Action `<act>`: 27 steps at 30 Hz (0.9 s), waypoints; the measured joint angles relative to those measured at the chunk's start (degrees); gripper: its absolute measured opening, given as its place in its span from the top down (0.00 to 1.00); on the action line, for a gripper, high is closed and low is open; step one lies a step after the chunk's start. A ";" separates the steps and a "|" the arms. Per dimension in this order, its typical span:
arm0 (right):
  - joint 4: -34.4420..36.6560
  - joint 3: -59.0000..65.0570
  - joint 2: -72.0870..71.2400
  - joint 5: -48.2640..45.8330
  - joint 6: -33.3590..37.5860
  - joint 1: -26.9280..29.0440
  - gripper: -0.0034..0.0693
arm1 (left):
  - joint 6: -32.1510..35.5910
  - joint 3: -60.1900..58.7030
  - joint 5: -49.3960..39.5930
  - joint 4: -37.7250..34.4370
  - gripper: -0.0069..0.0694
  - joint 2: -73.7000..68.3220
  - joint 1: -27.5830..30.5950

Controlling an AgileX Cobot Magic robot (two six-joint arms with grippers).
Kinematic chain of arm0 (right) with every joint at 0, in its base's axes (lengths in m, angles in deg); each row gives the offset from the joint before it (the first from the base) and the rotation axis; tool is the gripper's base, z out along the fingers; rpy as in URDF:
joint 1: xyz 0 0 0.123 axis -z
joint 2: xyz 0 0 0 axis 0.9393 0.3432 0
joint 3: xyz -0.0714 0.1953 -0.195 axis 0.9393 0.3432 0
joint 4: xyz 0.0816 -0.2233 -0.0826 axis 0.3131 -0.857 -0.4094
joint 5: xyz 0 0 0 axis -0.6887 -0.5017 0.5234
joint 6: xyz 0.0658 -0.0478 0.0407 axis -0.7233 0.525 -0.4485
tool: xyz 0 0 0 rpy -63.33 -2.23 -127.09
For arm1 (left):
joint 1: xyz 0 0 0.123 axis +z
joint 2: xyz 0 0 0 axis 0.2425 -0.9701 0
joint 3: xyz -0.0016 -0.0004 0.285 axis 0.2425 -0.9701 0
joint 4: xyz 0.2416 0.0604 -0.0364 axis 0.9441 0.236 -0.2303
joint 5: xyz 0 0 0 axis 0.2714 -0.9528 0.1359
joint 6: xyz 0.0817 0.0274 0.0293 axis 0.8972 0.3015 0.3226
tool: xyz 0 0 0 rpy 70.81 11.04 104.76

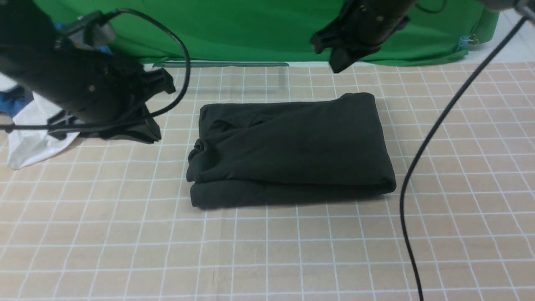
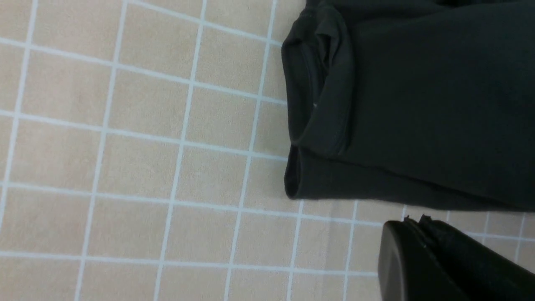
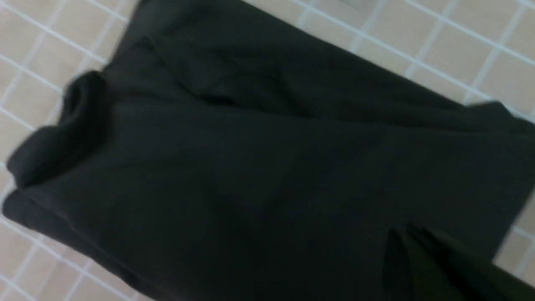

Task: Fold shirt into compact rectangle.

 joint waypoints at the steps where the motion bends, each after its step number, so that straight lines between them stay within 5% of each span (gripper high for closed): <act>1: -0.14 1.60 -0.87 -0.07 0.14 0.26 0.91 | 0.00 1.47 0.53 0.00 0.89 -1.71 0.00; 10: 0.10 20.76 -8.30 -0.79 4.64 0.38 0.91 | 0.98 13.53 3.08 1.31 0.78 -18.37 0.00; 14: 1.15 24.98 -8.41 1.45 5.63 0.38 0.91 | 3.75 17.88 3.25 -0.81 0.54 -25.76 0.00; 19: 4.18 25.15 -8.41 3.45 7.36 0.38 0.91 | 5.53 18.91 3.96 -1.71 0.38 -30.29 0.00; 27: 5.41 25.15 -8.41 5.67 7.54 0.38 0.91 | 10.94 18.96 5.87 -5.35 0.44 -33.41 0.00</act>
